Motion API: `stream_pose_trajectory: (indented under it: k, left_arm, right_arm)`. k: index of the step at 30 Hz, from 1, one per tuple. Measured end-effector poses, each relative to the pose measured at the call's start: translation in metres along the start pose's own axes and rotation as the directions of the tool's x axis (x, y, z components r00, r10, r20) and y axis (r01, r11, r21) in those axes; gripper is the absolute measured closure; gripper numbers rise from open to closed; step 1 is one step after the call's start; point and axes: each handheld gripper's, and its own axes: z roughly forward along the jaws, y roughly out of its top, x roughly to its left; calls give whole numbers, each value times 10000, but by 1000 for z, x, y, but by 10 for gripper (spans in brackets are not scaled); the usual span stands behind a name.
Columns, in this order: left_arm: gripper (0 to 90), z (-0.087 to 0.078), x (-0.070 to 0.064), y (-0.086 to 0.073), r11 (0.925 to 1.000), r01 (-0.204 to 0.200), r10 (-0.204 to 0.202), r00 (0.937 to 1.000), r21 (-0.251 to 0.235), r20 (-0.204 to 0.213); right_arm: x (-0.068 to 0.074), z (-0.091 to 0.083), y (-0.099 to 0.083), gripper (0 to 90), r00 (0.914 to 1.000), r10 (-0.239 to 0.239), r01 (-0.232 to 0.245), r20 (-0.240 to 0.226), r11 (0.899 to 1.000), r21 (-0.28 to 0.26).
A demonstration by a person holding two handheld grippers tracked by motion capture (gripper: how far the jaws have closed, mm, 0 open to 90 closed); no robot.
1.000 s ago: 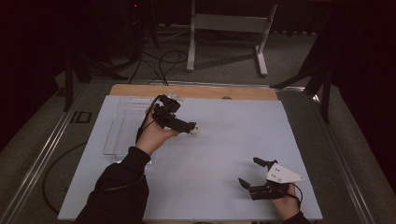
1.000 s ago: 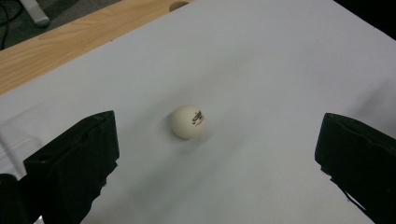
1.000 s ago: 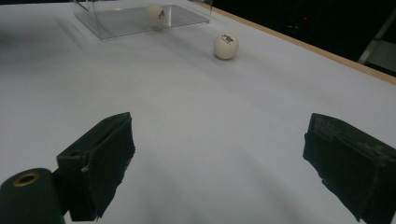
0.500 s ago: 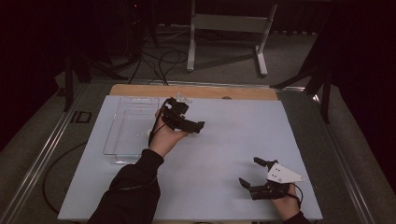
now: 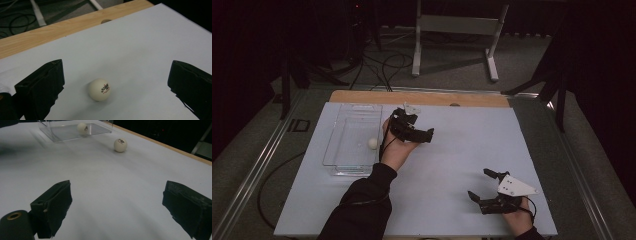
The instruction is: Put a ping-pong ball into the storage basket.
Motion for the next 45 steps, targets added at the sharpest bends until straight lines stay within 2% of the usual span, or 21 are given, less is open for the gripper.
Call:
stream_pose_trajectory:
  k: [3,9,17,20,21,29,36,38,39,41,45]
  left_arm:
    - [17,6,-3,-3,9999,19,-22,9995,-108,-313]
    - [24,20,-6,-9,9998,189,-189,9989,5,-433]
    - [23,35,-4,-16,9967,754,-741,9963,284,-434]
    - [23,38,-3,-17,9961,805,-789,9959,370,-432]
    - [23,41,-1,-18,9940,968,-951,9949,515,-342]
    - [41,55,2,-23,9824,1370,-1339,9904,1269,-329]
    - [44,64,4,-26,9723,1479,-1424,9889,1813,-427]
    - [61,65,4,-26,9717,1483,-1422,9888,1837,-461]
    - [61,67,3,-27,9693,1427,-1349,9895,2002,-523]
    - [83,69,3,-28,9662,1513,-1422,9881,2088,-578]
    - [135,73,5,-30,9625,1655,-1482,9844,2150,-944]
  right_arm:
    - [0,0,0,86,10000,8,-8,8,10000,6]
    - [0,-1,1,86,10000,-4,4,37,10000,10]
    - [0,-1,0,86,10000,37,-37,16,10000,18]
    - [0,-1,0,86,10000,29,-29,10,10000,21]
    - [0,-1,0,86,10000,18,-18,7,10000,17]
    - [0,-1,0,86,10000,27,-27,20,10000,12]
    - [0,-1,0,86,10000,44,-44,3,10000,8]
    - [0,-1,0,86,10000,43,-43,-9,10000,6]
    - [0,-1,0,86,10000,24,-24,-3,10000,15]
    - [0,-1,0,86,10000,49,-49,-6,10000,2]
    - [0,-1,0,86,10000,28,-28,-9,10000,-3]
